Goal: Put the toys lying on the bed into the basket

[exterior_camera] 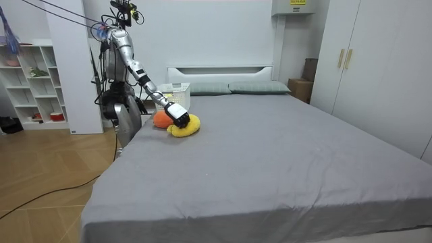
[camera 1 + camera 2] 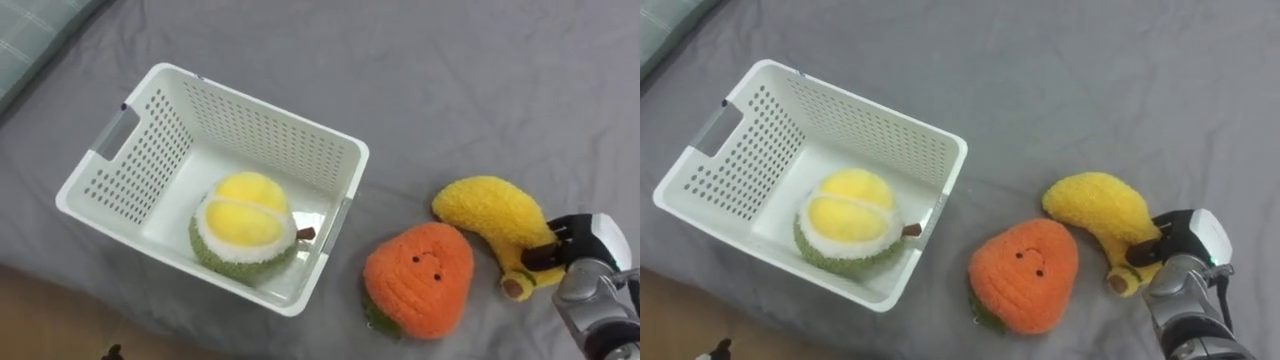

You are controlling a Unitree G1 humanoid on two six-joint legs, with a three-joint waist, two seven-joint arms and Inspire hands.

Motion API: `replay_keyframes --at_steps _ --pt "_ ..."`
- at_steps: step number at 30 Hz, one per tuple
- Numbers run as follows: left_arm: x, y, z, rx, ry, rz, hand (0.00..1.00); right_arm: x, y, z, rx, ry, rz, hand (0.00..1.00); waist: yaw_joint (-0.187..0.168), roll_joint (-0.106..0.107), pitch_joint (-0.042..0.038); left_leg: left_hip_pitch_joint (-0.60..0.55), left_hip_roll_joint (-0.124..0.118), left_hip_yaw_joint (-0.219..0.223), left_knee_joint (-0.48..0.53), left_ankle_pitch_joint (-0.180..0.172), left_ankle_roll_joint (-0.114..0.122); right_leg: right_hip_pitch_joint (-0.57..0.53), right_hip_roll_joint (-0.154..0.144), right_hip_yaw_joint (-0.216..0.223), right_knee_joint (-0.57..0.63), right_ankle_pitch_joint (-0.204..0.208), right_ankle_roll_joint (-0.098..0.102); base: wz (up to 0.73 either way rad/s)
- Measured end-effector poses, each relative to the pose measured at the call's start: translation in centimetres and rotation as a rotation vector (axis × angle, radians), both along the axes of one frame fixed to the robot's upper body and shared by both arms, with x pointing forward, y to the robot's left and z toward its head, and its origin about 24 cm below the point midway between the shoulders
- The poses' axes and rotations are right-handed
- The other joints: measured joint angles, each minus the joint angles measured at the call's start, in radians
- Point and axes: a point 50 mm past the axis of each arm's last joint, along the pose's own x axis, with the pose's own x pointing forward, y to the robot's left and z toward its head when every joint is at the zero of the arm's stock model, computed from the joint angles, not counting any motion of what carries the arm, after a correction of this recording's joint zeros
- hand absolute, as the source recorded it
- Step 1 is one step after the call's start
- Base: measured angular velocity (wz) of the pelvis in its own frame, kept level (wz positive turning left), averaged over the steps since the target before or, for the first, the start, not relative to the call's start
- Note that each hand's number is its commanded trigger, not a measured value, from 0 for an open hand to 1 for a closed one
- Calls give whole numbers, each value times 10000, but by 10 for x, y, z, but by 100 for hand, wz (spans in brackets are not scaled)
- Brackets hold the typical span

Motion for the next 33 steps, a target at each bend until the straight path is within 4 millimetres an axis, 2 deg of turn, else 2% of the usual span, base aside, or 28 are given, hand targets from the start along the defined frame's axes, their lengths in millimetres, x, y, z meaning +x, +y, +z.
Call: replay_keyframes --at_steps 3,9,11,12,14,16,17,21,24,29,33 --pt "-2 1 0 0 26 30 0 3 0 3 -135 -110 174 100 -76 -12 -7 198 1 35 -69 1 1 144 6 113 -9 -1 1 -2" --pt "-2 1 0 6 -45 1 0 18 10 18 -125 -1225 911 100 -533 -50 -34 657 20 191 -136 2 3 540 13 159 -32 -4 5 -5" --pt "-5 1 0 7 -55 2 0 17 14 23 -182 -1684 1295 100 -508 -62 -105 1058 49 356 -344 1 2 788 48 321 -46 -7 12 -21" --pt "-7 2 0 12 -31 30 0 17 16 25 -188 -1823 1426 100 -521 -62 -115 1150 56 413 -363 0 1 847 56 383 -50 -10 15 -29" --pt "-13 2 -2 66 95 107 0 18 21 30 -164 -2258 1735 100 -560 -41 -223 1469 67 588 -473 -5 -1 1070 78 511 -98 -12 20 -23" --pt "-15 3 -2 92 86 284 0 16 22 30 -179 -2319 1811 100 -596 -41 -254 1718 69 594 -533 -7 -2 1334 95 536 -168 -10 22 -4" --pt "-18 4 -2 107 132 367 0 14 23 30 -184 -2328 1927 100 -654 -26 -309 1856 72 593 -552 -8 -4 1452 100 570 -170 -11 23 0" --pt "-27 1 -5 -21 333 546 0 14 30 36 -108 -2669 2368 100 -790 134 -367 2277 69 668 -633 -11 0 1796 113 700 -171 -6 32 -9" --pt "-31 -1 -6 -45 414 588 0 18 37 46 -179 -3184 2808 100 -816 200 -351 2522 79 787 -671 -28 -17 1948 167 961 -170 -8 43 -17" --pt "-37 -3 -7 -59 472 538 0 9 45 63 -92 -4315 3260 100 -928 208 -301 2848 74 825 -682 -40 -17 2302 177 983 -316 -52 102 1" --pt "-33 -3 -5 33 219 669 0 11 55 74 129 -4953 3561 100 -1054 152 -266 2874 71 852 -691 -40 -16 2334 181 1008 -315 -55 108 0"
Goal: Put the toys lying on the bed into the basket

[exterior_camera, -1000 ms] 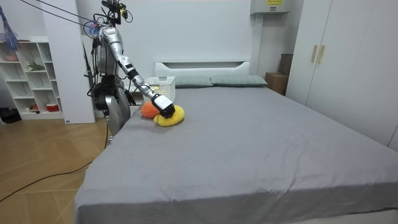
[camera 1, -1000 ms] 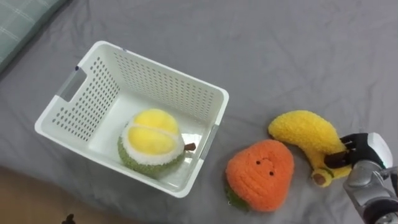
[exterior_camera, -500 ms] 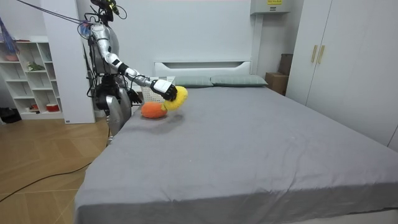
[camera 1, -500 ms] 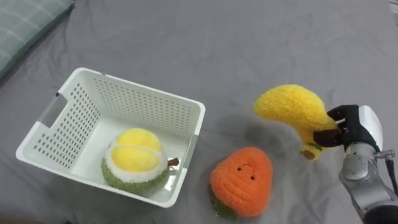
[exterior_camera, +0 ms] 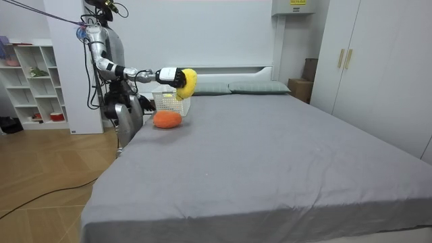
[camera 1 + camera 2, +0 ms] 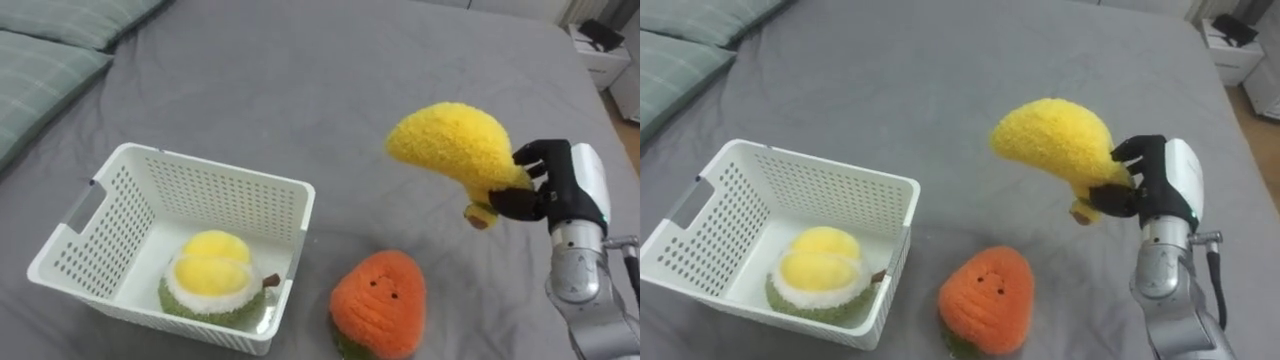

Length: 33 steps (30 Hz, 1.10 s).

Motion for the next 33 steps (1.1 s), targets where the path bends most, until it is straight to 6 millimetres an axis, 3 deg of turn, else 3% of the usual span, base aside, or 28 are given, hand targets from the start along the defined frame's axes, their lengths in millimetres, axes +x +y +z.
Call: replay_keyframes --at_steps 9,14,20,29,33 --pt "3 -2 1 0 -281 154 0 3 12 20 48 -519 931 100 22 1 9 220 -4 84 -170 -55 -1 119 22 114 -32 -38 37 -3" --pt "2 -7 -1 -145 -260 276 0 5 30 51 -385 -1725 1785 100 0 3 9 249 -4 58 -168 -108 9 167 25 110 -36 -48 52 0" --pt "1 -8 -1 -133 -127 319 0 5 48 56 196 -2006 2103 100 35 16 18 396 -8 -26 -157 -176 26 373 22 87 -36 -63 73 2" --pt "3 -10 -1 -16 -59 -3 0 5 62 69 310 -2330 2814 100 409 -3 -4 358 -10 -36 -130 -192 35 314 26 142 1 -62 72 -2" --pt "4 -10 -1 80 -15 -171 0 6 72 67 -48 -2049 3238 100 550 -109 13 336 -9 -50 -124 -200 33 313 27 129 -16 -62 72 1"
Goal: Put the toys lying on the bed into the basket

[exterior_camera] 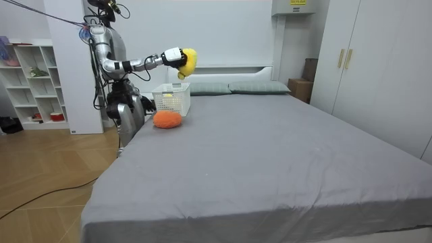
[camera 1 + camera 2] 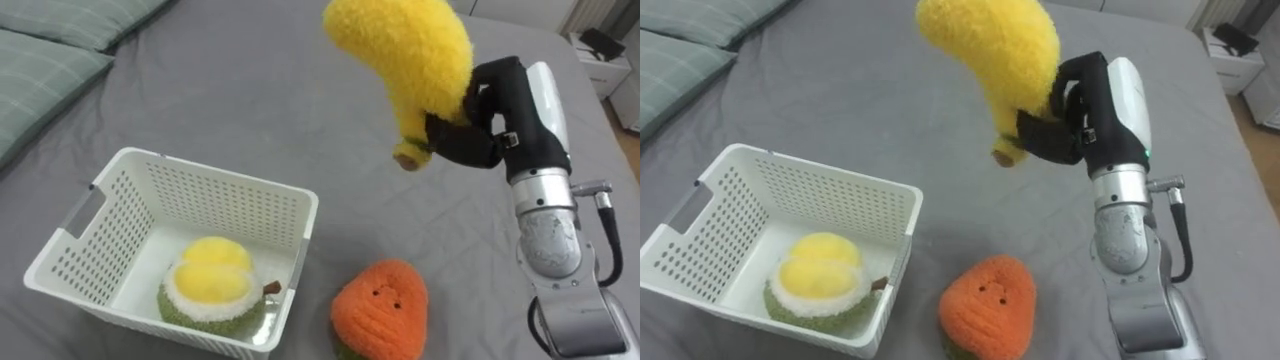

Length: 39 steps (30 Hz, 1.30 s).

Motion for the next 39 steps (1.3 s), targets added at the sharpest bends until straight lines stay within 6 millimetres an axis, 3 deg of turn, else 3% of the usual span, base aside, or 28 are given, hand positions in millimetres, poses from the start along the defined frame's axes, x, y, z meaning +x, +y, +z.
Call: replay_keyframes --at_steps 8,13,19,29,31,33,34,35,39 --pt "8 -4 0 -9 -65 -412 0 -2 30 -9 -688 554 1261 100 280 -2 45 -131 -7 -159 29 -4 2 -51 -15 -181 -13 1 1 6" --pt "14 -7 1 -10 -164 -675 0 -7 48 -1 -918 425 2244 100 464 69 77 -159 -9 -232 28 -4 2 -49 -12 -189 -17 1 1 5" --pt "17 -8 1 -22 -196 -783 0 -6 71 3 -960 369 3082 100 574 61 70 -179 -8 -237 31 -4 2 -50 -13 -207 -26 1 2 0" --pt "24 -8 2 105 -152 -1067 0 -17 106 -10 -1473 1176 4686 100 920 -23 18 -240 -21 -361 90 -3 2 -41 -23 -222 -24 1 2 2" --pt "27 -8 3 165 -229 -1059 0 -18 108 -12 -1492 1313 4800 100 1062 4 51 -249 -20 -368 104 -3 2 -41 -21 -232 -25 0 2 2" --pt "28 -7 3 213 -260 -1051 0 -17 108 -14 -1518 1426 4804 82 1115 -11 41 -265 -20 -405 118 -3 2 -37 -22 -274 -25 1 2 5" --pt "27 -6 3 230 -221 -1046 0 -17 109 -15 -1465 1475 4842 59 1135 -17 44 -274 -24 -438 124 -3 2 -32 -26 -326 -25 1 2 8" --pt "25 -5 3 247 -155 -1051 0 -17 110 -19 -1461 1610 4840 50 1131 -16 47 -276 -28 -475 131 -3 2 -24 -29 -332 -23 1 2 7" --pt "25 -6 2 253 -67 -1155 0 -17 112 -33 -1544 2226 4884 51 1140 -6 61 -294 -33 -485 136 -3 2 -32 -31 -326 -22 1 2 1"
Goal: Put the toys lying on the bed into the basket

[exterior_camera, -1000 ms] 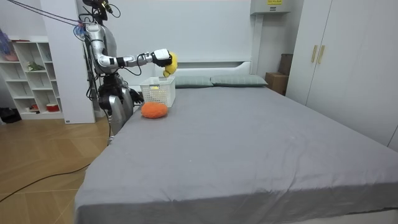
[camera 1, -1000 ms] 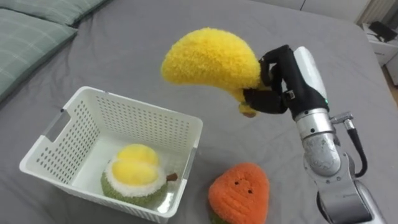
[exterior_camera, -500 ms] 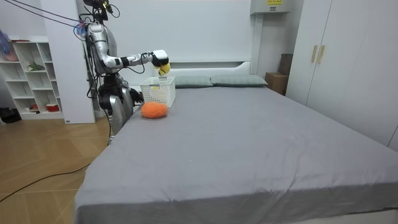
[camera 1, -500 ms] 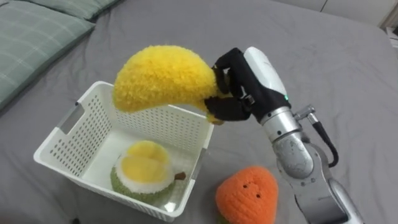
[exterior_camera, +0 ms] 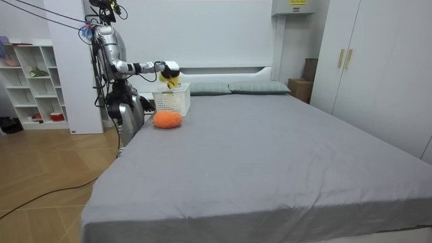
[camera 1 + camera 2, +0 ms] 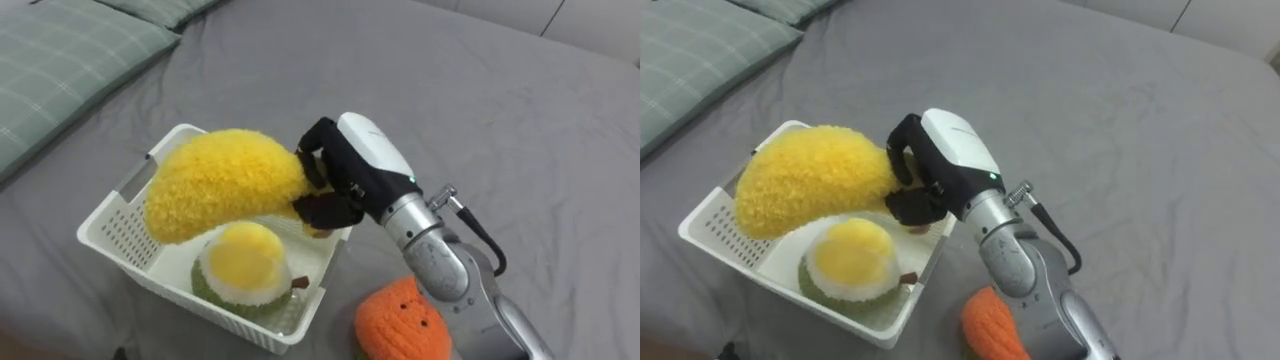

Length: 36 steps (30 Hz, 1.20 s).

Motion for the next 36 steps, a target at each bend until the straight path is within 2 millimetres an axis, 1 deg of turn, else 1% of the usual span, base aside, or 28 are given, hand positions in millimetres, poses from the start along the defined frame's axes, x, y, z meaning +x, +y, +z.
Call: replay_keyframes --at_steps 2,3,4,9,16,36 --pt "0 0 0 -4 10 -2 0 -1 2 -2 -74 102 94 18 -6 7 18 -11 0 -10 -4 -1 -1 -9 2 -1 -1 0 0 0" --pt "0 0 0 -6 9 -5 0 -1 2 -2 -80 112 89 14 -6 8 20 -12 0 -13 -6 -1 -1 -10 3 -2 -1 0 0 0" --pt "1 0 0 -2 10 -26 0 -1 1 -3 -104 124 80 0 -8 5 22 -15 1 -19 -11 -1 -1 -15 3 -11 -2 0 0 0" --pt "4 -2 0 7 -23 -303 0 -1 1 -2 -112 109 84 0 -18 -40 39 -35 0 -35 -11 -1 0 -26 3 -6 -3 0 0 0" --pt "6 -2 1 28 -55 -343 0 1 1 0 -154 21 93 0 -18 -137 37 -27 1 -25 -9 -1 -1 -24 9 64 -4 0 0 0" --pt "6 -2 1 9 -43 -344 0 1 -2 -1 -262 45 49 0 -53 -169 26 7 1 9 -11 -1 -1 10 12 109 -2 1 2 0"
